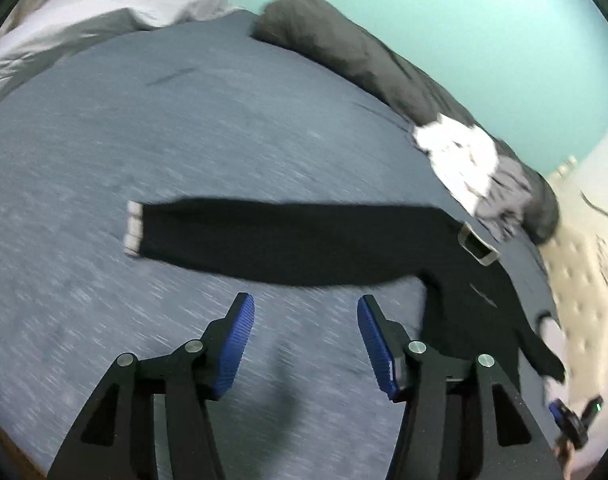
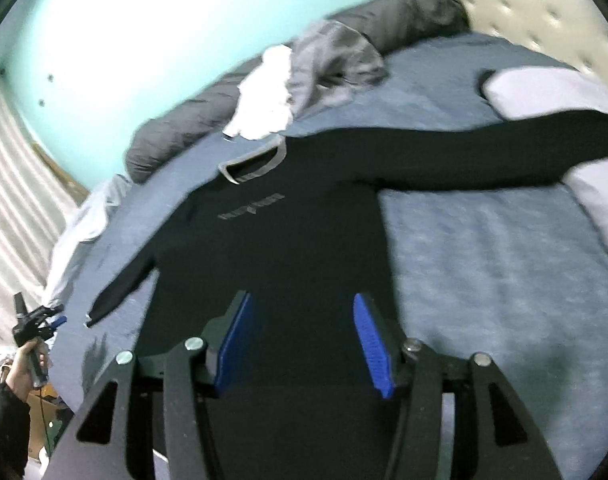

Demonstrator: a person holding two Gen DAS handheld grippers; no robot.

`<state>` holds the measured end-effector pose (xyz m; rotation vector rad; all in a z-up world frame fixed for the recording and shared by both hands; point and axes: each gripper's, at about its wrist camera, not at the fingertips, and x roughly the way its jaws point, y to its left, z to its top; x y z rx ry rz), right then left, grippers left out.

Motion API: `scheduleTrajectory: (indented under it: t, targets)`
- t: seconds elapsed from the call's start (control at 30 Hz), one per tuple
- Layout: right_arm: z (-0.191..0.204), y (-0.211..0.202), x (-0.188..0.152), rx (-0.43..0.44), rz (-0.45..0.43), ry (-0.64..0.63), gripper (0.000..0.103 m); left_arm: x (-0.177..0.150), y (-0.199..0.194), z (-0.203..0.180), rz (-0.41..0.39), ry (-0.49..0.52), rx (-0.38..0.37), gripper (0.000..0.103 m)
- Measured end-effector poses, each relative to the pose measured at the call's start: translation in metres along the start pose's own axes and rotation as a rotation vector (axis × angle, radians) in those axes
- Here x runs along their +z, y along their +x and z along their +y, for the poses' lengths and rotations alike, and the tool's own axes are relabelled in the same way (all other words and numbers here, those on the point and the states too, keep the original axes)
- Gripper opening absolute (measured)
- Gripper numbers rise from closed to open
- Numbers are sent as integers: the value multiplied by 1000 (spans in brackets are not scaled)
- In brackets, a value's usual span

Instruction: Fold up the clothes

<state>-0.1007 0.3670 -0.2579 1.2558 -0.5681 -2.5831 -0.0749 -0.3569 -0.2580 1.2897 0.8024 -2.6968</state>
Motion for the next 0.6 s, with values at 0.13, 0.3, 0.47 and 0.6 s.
scheduleTrajectory:
  t: [0.13,0.3,0.47,0.6]
  targets:
    - [-24,-7,-11,-37,109,20,54,-32,13,-43,116,47,-86,58]
    - [-37,-7,-34,-25,231,38,55,-81,31,-93,268,161,-144,58]
    - [-32,0,-63,-36,352,-14,57,-124,55,-112,398,194,-170,58]
    - [-34,0,-78,-29,388,-21,57,-154,69,-120,477,210,-174,58]
